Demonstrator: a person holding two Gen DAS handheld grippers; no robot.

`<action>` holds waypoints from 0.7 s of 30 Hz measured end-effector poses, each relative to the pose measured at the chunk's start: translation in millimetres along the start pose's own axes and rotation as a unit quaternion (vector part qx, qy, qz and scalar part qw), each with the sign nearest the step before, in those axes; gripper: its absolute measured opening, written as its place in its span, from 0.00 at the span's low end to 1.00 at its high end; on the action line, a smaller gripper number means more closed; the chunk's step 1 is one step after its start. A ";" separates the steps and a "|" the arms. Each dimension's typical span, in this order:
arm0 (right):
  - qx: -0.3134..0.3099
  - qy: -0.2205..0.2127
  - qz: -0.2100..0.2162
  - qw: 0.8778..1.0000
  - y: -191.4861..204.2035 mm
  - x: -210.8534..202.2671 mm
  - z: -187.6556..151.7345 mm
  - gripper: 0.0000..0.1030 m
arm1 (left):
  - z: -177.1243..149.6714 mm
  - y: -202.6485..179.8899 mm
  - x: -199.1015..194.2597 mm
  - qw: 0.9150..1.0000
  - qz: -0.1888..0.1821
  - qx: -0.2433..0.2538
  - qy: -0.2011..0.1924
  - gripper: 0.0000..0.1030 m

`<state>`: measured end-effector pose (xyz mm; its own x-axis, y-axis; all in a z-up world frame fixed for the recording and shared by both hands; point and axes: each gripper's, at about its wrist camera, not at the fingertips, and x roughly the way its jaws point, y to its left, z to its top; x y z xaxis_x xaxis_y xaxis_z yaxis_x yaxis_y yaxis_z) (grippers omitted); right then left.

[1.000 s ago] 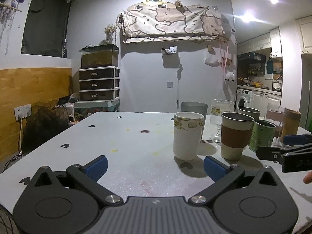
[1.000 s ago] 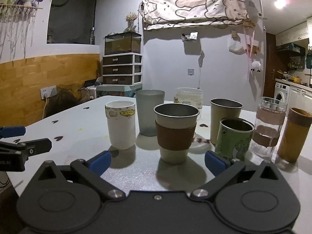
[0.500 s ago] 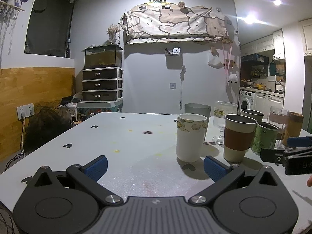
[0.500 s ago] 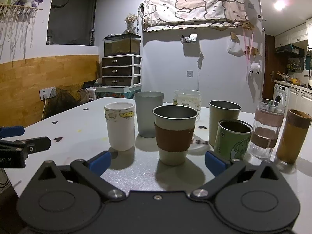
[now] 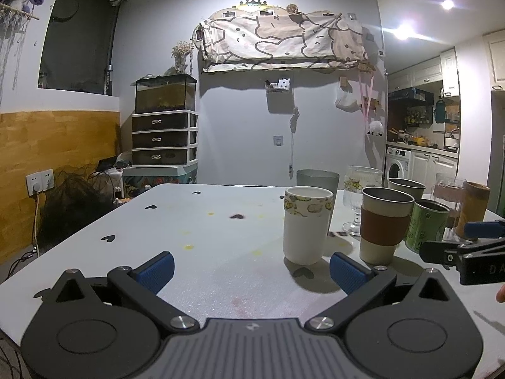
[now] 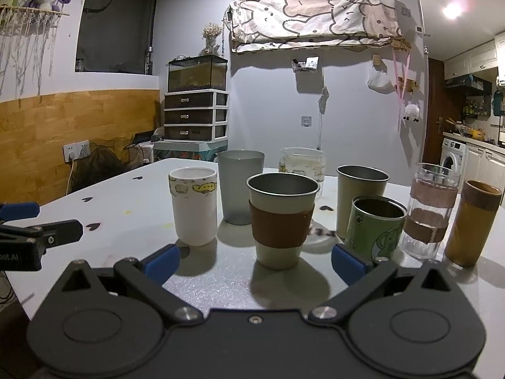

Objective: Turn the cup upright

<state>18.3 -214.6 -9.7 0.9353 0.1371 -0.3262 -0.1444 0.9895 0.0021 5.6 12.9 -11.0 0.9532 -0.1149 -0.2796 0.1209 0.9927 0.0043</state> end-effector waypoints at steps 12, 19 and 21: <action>-0.001 0.002 0.000 1.000 0.1 0.1 0.2 1.00 | 1.1 -1.3 -0.4 1.000 0.002 0.000 0.001 1.00; -0.002 0.001 -0.001 1.000 0.4 0.2 0.0 1.00 | 0.8 -1.2 -0.2 1.000 0.002 0.001 0.001 1.00; -0.002 0.001 -0.001 1.000 0.0 0.1 -0.1 1.00 | 1.0 -1.6 -0.3 1.000 0.001 0.001 0.001 1.00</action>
